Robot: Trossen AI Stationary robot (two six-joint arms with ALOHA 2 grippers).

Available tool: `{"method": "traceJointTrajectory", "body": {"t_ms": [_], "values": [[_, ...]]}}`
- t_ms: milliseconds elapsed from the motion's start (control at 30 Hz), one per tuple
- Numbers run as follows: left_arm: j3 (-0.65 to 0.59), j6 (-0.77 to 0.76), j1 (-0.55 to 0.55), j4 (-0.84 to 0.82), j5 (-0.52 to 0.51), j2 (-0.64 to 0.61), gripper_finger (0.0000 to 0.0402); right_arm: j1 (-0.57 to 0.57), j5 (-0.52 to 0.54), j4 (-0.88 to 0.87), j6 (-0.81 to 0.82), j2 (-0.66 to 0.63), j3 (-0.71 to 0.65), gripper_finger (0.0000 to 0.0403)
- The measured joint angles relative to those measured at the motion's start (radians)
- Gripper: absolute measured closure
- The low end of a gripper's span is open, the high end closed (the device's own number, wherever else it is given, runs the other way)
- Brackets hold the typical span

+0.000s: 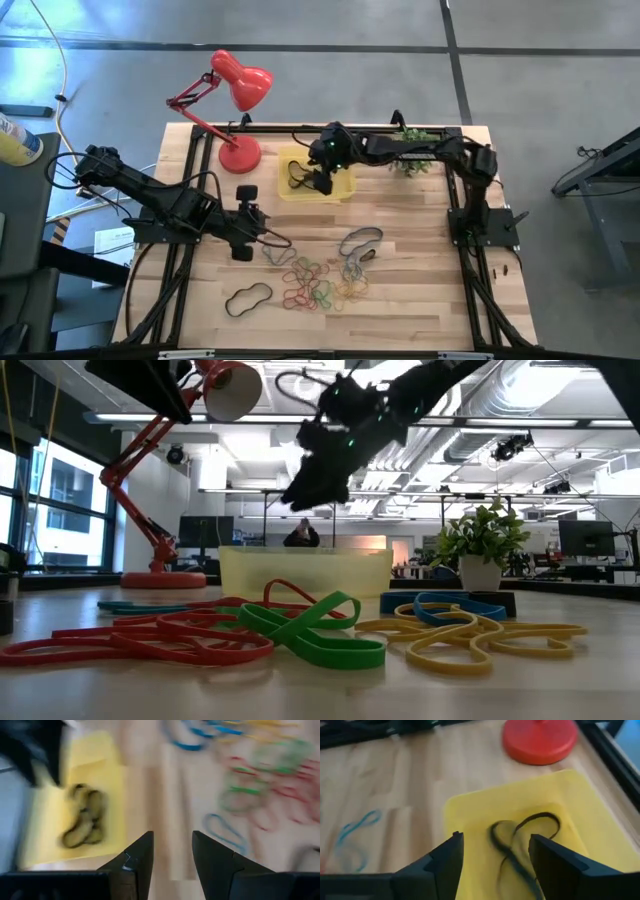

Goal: Pick and place rubber bands into bin
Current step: Put the black rubber band into the yellow container

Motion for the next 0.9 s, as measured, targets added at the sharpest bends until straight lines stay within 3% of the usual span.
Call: {"method": "traceJointTrajectory", "body": {"t_ms": [167, 267, 533, 900], "values": [[-0.016, 0.004, -0.007, -0.002, 0.282, 0.0, 0.0279, 0.056, -0.012, -0.178, -0.069, -0.113, 0.0, 0.0184], [-0.03, -0.05, -0.045, -0.001, 0.353, 0.0, 0.0279, 0.102, 0.0, -0.287, -0.092, -0.179, 0.0, 0.0191], [-0.099, -0.291, -0.214, 0.003, 0.35, 0.034, 0.0279, 0.252, 0.077, -0.547, -0.043, -0.342, 0.0, 0.0212], [-0.124, -0.507, -0.348, 0.154, 0.303, 0.234, 0.0279, 0.493, 0.307, -0.755, 0.158, -0.455, 0.0, 0.023]]}}
